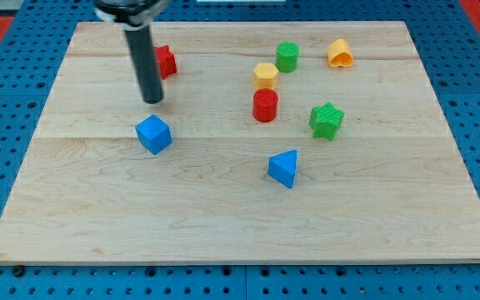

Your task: Place the red star diagonally to the blue cube

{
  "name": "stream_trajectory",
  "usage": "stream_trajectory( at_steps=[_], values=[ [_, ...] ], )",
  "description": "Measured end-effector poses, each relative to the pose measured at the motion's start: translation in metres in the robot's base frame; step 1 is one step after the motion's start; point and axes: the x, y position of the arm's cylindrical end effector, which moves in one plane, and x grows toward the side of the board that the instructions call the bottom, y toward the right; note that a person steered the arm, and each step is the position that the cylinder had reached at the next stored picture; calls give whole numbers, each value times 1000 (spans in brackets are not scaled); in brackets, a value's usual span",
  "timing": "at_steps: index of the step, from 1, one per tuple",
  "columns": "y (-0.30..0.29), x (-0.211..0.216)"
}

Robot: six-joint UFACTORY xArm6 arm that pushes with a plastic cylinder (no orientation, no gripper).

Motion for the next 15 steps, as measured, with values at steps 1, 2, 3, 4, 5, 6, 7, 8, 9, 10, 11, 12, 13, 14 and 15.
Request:
stream_trajectory(
  at_steps=[1, 2, 3, 4, 5, 6, 7, 8, 9, 10, 11, 12, 13, 14, 15],
  values=[
    [-15, 0],
    [-17, -33],
    [-41, -77],
    [-14, -118],
    [39, -125],
    [51, -108],
    [24, -86],
    [23, -69],
    [17, -60],
    [-3, -41],
    [-11, -30],
    [43, -23],
    [48, 19],
    [48, 49],
    [34, 58]
  ],
)
